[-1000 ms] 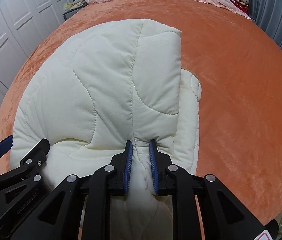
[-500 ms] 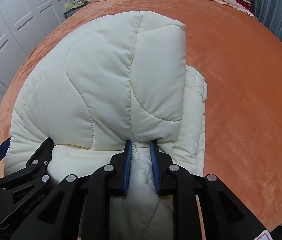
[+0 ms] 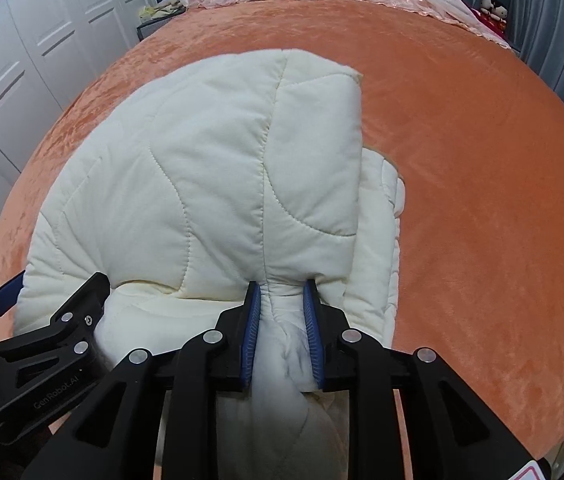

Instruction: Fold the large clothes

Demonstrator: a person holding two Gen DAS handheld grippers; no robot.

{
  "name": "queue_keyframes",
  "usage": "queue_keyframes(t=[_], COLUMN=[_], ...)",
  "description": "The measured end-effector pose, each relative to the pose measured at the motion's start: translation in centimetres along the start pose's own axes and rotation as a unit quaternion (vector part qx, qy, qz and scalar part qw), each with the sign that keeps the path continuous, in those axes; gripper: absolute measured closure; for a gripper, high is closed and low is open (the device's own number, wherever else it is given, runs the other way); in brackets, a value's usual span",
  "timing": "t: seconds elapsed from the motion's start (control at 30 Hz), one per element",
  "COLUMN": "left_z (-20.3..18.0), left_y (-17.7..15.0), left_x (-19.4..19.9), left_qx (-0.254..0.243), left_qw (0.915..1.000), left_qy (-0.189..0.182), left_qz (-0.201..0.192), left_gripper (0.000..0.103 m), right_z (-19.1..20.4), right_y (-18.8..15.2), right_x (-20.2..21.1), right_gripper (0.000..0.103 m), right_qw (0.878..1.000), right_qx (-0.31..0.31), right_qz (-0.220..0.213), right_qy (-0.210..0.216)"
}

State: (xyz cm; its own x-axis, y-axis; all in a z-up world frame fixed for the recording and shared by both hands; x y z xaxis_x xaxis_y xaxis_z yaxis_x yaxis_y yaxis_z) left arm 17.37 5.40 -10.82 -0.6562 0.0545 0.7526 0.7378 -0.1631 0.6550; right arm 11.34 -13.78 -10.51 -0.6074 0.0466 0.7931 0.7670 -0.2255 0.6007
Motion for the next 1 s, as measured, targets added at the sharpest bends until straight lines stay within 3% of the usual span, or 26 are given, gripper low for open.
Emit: queue_keyframes(t=[0.07, 0.13, 0.43, 1.0], left_z=[0.6, 0.7, -0.6, -1.7], left_y=[-0.2, -0.6, -3.5, -8.6], left_x=[1.6, 3.3, 8.8, 10.4], left_qx=[0.016, 0.017, -0.02, -0.019], left_qw=[0.9998, 0.9998, 0.999, 0.9992], left_qy=[-0.007, -0.003, 0.005, 0.016], left_qz=[0.0, -0.014, -0.04, -0.032], left_gripper=[0.005, 0.005, 0.005, 0.005], right_z=[-0.2, -0.6, -1.3, -1.3], right_y=[-0.1, -0.6, -4.4, -9.9], right_x=[2.0, 4.1, 9.5, 11.5], right_gripper=[0.064, 0.055, 0.044, 0.039], right_qw=[1.0, 1.0, 0.999, 0.998], right_qx=[-0.006, -0.008, 0.006, -0.004], right_qz=[-0.013, -0.026, -0.046, -0.054], right_qy=[-0.001, -0.008, -0.014, -0.031])
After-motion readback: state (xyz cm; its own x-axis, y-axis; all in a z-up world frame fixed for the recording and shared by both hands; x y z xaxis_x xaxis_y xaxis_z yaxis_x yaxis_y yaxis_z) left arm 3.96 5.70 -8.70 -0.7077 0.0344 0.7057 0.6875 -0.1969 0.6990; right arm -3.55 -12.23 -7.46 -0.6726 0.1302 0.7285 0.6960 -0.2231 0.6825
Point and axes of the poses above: each gripper's, at about its wrist camera, not at the fingertips, and x roughly against the way its jaws point, z to its left, y to its top, the point moved 1 cm from there along -x, roughly the way its jaws point, and after that the axes turned 10 degrees about -z, right-handed, at the moved point
